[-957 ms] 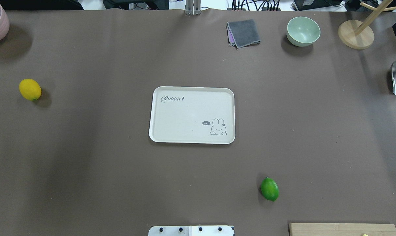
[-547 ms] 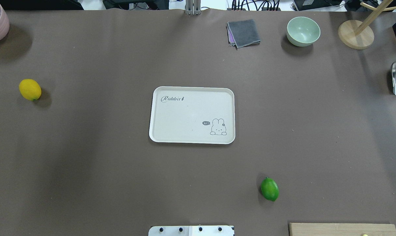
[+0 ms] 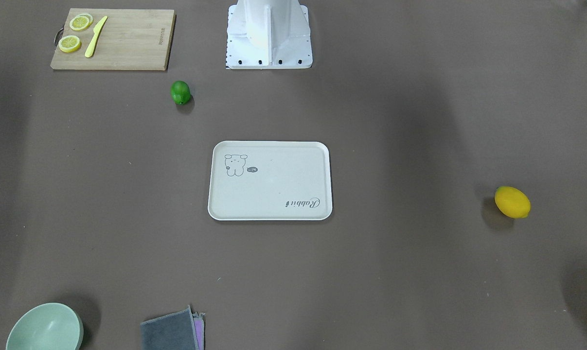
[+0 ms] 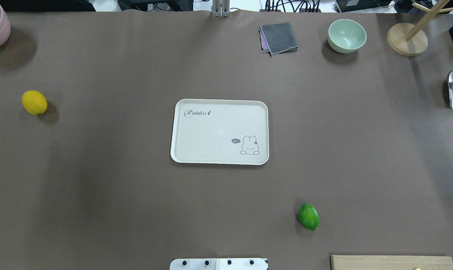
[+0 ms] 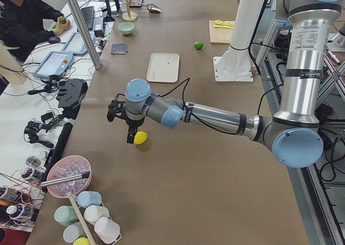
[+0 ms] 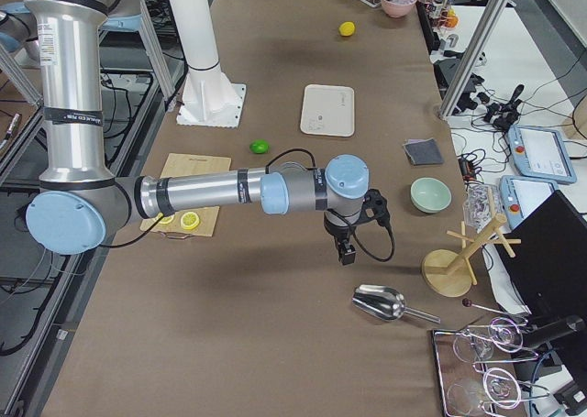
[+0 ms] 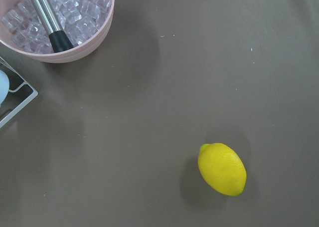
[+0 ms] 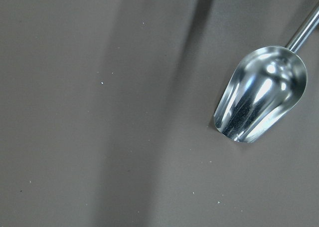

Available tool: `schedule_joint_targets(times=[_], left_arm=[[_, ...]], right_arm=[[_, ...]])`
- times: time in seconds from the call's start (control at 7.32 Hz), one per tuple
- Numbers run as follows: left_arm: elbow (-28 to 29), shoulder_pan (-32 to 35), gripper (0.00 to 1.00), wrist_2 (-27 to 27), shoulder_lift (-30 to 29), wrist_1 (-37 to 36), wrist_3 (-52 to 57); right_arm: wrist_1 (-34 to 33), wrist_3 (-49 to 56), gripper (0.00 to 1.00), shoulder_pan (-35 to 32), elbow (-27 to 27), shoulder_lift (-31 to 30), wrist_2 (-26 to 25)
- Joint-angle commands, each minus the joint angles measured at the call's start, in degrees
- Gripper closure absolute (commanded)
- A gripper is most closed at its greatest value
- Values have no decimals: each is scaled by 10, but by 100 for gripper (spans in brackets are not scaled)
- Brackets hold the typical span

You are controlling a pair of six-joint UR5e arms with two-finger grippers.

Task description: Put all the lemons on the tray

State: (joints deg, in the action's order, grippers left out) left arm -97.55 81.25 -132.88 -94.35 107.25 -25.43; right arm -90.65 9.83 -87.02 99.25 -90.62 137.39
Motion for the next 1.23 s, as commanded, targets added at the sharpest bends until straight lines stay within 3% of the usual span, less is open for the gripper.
schedule_joint_targets(times=[0.0,0.14,0.27,0.55,1.09], left_arm=[[6,-54,2,62,-22,11,-95],[17,-68,2,84,-22,28,-114],[43,-89,2,99,-30,60,-159],[97,-134,2,129,-37,144,-247],[154,-151,2,138,-55,193,-294]], right_arm=[[1,-17,0,1,1,-3,31],[4,-57,0,6,6,-6,77],[4,-67,0,18,22,-6,82],[4,-180,0,59,76,-3,77],[5,-361,0,142,174,-5,67]])
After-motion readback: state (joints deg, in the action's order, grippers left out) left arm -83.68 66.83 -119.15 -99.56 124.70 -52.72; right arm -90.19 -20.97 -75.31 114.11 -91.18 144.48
